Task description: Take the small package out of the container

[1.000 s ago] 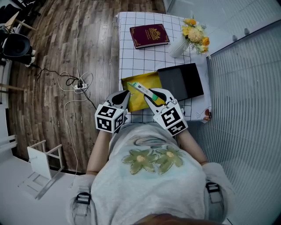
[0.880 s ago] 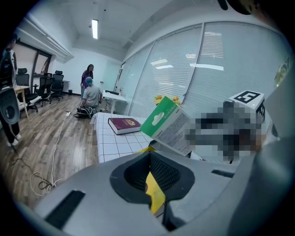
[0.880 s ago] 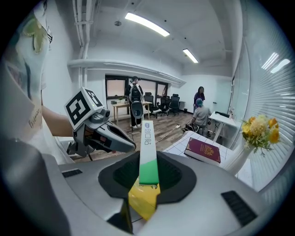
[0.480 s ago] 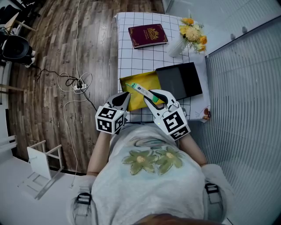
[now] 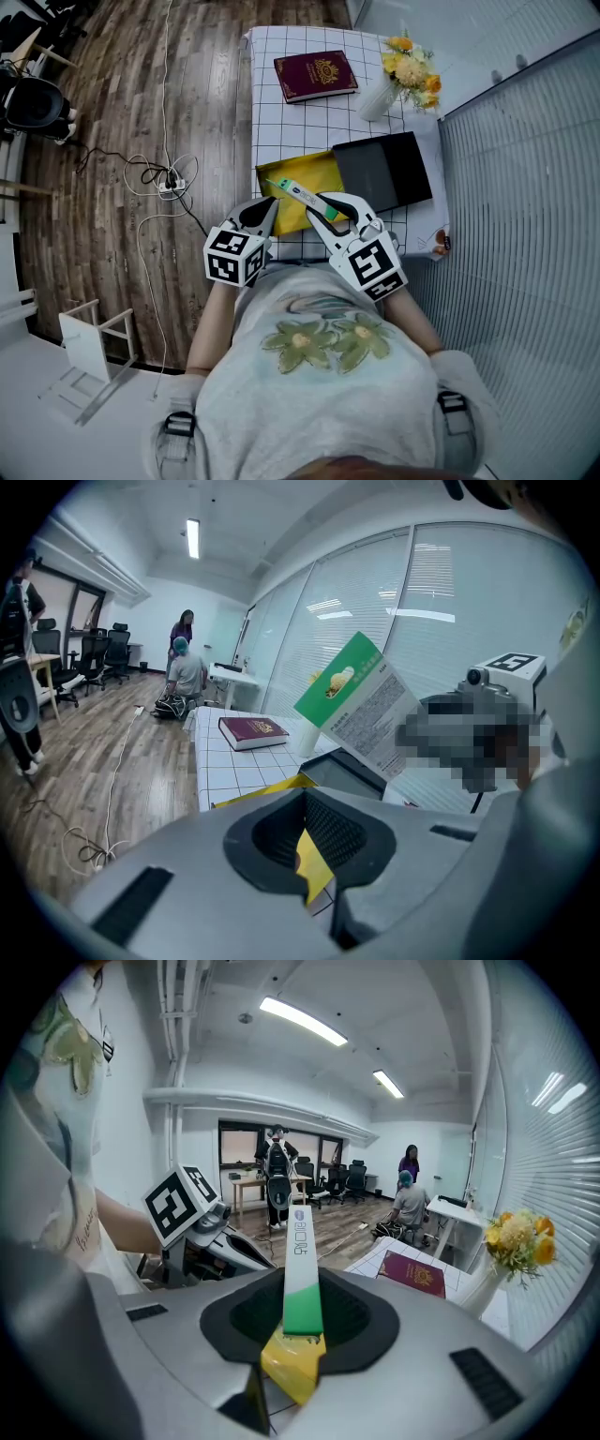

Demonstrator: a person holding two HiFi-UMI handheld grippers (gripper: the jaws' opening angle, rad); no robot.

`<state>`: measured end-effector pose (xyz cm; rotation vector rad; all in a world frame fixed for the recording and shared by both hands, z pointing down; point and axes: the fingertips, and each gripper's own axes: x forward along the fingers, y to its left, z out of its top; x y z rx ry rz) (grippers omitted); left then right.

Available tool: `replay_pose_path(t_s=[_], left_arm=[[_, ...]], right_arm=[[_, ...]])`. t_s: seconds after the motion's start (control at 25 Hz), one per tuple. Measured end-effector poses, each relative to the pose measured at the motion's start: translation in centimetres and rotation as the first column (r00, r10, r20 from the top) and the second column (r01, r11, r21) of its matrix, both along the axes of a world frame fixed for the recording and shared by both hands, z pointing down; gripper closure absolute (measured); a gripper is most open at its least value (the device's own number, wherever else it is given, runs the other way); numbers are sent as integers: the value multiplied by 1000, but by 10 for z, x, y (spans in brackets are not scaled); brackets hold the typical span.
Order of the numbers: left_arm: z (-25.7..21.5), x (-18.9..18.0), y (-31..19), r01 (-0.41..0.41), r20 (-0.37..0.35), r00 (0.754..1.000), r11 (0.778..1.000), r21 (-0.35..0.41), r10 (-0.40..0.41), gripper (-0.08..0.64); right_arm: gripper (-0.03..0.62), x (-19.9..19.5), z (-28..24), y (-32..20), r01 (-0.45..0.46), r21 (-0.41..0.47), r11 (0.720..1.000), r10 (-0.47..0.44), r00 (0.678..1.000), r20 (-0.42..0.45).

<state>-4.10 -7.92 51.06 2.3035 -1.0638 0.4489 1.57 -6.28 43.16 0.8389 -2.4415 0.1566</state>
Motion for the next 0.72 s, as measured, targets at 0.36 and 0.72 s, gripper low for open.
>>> replay_pose_path(t_s=[0.36,0.72], left_arm=[[-1,1,3,-3,-1,1000,1000,3,3,552],[-1,5,10,-8,0,1000,1000,2,8,552]], right_arm=[[502,1,-1,4,-2,4,1000,2,1000,-6],[502,7,1,9,-15,0,1000,15,1000,-9]])
